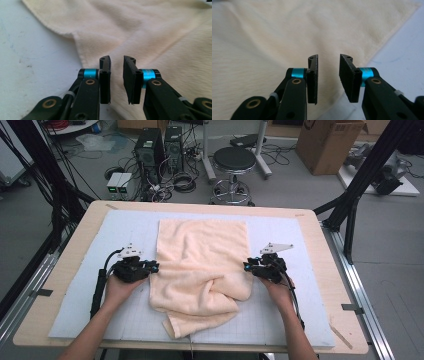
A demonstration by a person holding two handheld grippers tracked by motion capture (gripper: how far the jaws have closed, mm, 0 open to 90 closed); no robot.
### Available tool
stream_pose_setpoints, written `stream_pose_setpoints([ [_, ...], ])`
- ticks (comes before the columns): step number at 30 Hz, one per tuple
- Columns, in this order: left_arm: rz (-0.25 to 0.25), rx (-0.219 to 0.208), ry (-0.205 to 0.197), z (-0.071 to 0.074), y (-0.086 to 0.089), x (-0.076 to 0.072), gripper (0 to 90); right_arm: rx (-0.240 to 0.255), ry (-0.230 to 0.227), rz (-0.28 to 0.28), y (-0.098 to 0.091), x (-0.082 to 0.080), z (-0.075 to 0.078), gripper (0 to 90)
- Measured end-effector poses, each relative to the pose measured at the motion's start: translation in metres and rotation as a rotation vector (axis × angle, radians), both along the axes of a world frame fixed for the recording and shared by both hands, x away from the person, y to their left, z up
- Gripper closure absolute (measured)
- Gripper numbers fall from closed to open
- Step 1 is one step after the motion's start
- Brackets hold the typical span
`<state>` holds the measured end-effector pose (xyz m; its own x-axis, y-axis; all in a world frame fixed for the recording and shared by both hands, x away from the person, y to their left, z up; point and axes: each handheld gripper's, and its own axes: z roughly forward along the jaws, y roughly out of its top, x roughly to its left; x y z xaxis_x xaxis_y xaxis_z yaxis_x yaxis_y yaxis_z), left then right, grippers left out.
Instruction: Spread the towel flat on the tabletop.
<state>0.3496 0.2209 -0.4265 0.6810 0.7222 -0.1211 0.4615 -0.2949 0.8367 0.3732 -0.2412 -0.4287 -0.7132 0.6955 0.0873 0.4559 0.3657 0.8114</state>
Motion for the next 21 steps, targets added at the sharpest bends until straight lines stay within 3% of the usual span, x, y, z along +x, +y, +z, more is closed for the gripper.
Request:
stream_pose_setpoints([
  [5, -0.045, -0.042, -0.051, 0.01, 0.004, -0.025, 66.8, 0.022, -0.062, 0.037, -0.001, -0.025, 0.014, 59.2],
  [9, -0.045, -0.05, -0.085, 0.013, 0.001, -0.045, 57.0, 0.019, -0.07, 0.051, 0.004, -0.044, 0.018, 50.9],
  [11, -0.057, -0.079, -0.102, 0.013, -0.001, -0.054, 54.0, 0.028, -0.082, 0.066, 0.007, -0.054, 0.018, 49.7],
  [15, -0.087, -0.08, -0.104, 0.009, -0.006, -0.07, 45.5, 0.05, -0.106, 0.114, 0.013, -0.072, 0.018, 47.6],
  [18, -0.126, -0.081, -0.077, 0.002, -0.009, -0.08, 43.6, 0.054, -0.105, 0.156, 0.016, -0.082, 0.017, 46.3],
  [21, -0.17, -0.01, -0.053, -0.007, -0.014, -0.088, 43.3, 0.026, -0.099, 0.185, 0.02, -0.086, 0.012, 45.5],
])
